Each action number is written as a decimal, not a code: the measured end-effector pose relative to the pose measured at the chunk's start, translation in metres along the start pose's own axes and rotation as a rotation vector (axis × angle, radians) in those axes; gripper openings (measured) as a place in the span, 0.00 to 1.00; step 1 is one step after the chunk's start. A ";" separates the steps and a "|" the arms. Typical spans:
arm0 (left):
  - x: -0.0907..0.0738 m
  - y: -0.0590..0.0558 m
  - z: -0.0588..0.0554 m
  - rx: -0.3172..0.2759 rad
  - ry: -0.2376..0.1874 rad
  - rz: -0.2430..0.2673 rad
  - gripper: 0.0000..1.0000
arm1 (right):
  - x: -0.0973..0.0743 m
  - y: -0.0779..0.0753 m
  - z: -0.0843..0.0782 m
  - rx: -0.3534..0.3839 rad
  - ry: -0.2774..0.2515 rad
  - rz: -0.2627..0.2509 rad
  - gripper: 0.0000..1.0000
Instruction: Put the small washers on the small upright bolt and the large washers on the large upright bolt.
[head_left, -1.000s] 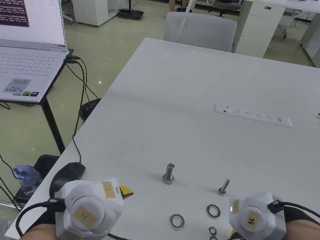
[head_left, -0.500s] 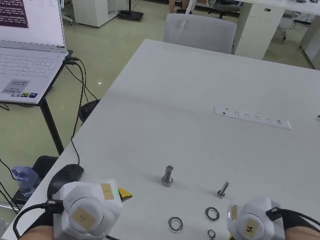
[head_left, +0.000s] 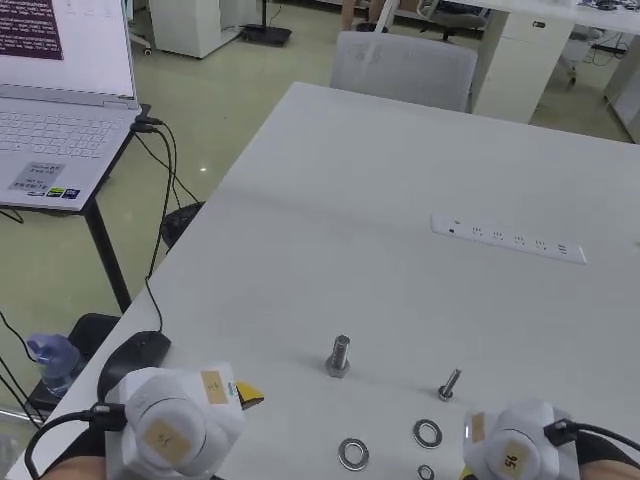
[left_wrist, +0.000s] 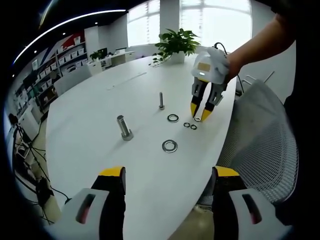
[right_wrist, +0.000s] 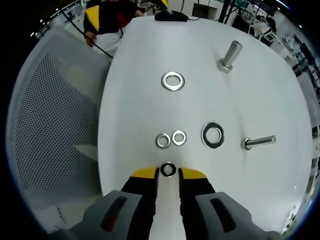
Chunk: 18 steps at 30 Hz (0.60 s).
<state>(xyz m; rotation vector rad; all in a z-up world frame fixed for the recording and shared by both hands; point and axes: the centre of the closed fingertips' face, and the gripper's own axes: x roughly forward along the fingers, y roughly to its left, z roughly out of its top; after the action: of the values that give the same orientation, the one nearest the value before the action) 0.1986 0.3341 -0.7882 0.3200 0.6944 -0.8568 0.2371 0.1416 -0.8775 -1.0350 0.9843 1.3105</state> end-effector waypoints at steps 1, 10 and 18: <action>0.000 0.000 0.000 0.000 0.000 0.000 0.69 | 0.000 0.000 0.000 -0.002 -0.001 0.001 0.17; -0.001 -0.002 0.000 -0.002 0.001 -0.001 0.69 | -0.001 0.000 0.000 -0.017 -0.001 0.011 0.14; 0.000 -0.002 0.001 -0.008 -0.002 -0.002 0.68 | -0.001 -0.002 0.000 0.022 -0.003 0.012 0.14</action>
<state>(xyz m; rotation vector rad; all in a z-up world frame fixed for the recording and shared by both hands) 0.1973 0.3328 -0.7874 0.3112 0.6965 -0.8556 0.2388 0.1418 -0.8762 -1.0119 1.0018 1.3081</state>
